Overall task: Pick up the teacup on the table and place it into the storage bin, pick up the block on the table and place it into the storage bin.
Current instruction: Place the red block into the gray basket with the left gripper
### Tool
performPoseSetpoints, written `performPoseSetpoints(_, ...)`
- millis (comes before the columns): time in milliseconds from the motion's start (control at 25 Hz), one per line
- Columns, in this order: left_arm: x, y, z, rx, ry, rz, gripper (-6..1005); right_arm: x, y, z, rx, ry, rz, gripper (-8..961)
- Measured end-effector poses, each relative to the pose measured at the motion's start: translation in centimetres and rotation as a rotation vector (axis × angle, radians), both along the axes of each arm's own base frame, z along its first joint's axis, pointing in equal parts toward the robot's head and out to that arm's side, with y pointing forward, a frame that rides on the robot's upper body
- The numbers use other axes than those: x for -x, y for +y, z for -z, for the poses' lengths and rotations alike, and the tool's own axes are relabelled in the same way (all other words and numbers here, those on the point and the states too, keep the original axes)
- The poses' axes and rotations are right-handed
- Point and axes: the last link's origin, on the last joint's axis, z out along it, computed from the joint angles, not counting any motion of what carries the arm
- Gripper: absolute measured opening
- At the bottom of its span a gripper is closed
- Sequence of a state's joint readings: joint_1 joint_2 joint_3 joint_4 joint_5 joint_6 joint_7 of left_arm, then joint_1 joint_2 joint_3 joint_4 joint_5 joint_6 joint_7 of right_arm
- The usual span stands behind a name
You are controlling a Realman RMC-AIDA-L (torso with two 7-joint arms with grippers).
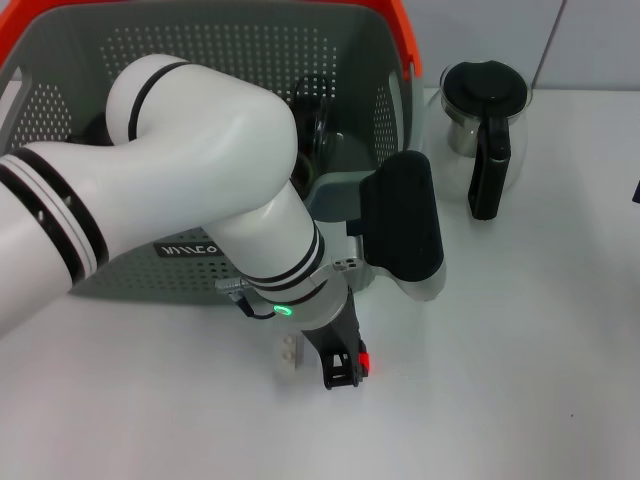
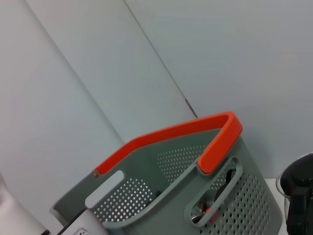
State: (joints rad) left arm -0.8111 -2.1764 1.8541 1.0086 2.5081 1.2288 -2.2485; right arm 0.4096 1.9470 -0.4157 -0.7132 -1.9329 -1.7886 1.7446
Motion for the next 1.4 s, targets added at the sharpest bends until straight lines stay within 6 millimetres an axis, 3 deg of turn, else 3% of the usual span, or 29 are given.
performPoseSetpoints(80, -0.1, 0.0, 0.0, -0.002, -0.001, 0.004, 341, 0.0, 0.0, 0.0, 0.000, 0.000, 0.000, 822)
performPoseSetpoints(320, -1.6, -0.1, -1.2, 0.010, -0.036, 0.000, 183, 0.0, 0.0, -0.1, -0.001, -0.002, 0.000, 822)
performPoseSetpoints(400, -2.5, -0.4, -3.1, 0.035, -0.076, -0.013, 183, -0.1, 0.0, -0.1, -0.001, -0.003, 0.000, 822)
performPoseSetpoints(520, -3.7, -0.5, -7.5, 0.041, -0.177, -0.022, 183, -0.1, 0.0, -0.2, -0.004, -0.004, 0.002, 822)
performPoseSetpoints(560, -3.7, -0.5, -7.5, 0.041, -0.177, -0.022, 183, -0.1, 0.0, -0.2, -0.005, -0.004, 0.004, 822)
performPoseSetpoints(600, -4.0, 0.0, -10.4, 0.013, -0.255, -0.039, 183, -0.1, 0.0, -0.2, -0.006, -0.005, 0.004, 822)
performPoseSetpoints(640, -4.0, 0.3, -11.6, -0.010, -0.290, -0.046, 183, -0.1, 0.0, -0.2, -0.007, -0.005, 0.005, 822)
performPoseSetpoints(680, -3.9, 0.8, -13.5, -0.043, -0.343, -0.056, 183, -0.2, 0.0, -0.2, -0.007, -0.006, 0.006, 822)
performPoseSetpoints(760, -3.7, 1.3, -15.1, -0.080, -0.387, -0.067, 182, -0.2, 0.1, -0.2, -0.008, -0.006, 0.007, 823)
performPoseSetpoints(800, -3.1, 2.0, -17.1, -0.139, -0.442, -0.082, 182, -0.2, 0.1, -0.2, -0.008, -0.006, 0.007, 823)
performPoseSetpoints(960, -1.3, 4.2, -20.4, -0.304, -0.527, -0.129, 182, -0.2, 0.1, -0.2, -0.007, -0.005, 0.008, 823)
performPoseSetpoints(1080, 0.3, 5.7, -21.0, -0.390, -0.549, -0.187, 182, -0.2, 0.1, -0.2, -0.008, -0.006, 0.008, 823)
performPoseSetpoints(1400, 2.4, 6.6, -20.5, -0.423, -0.551, -0.244, 182, -0.2, 0.1, -0.2, -0.009, -0.007, 0.008, 823)
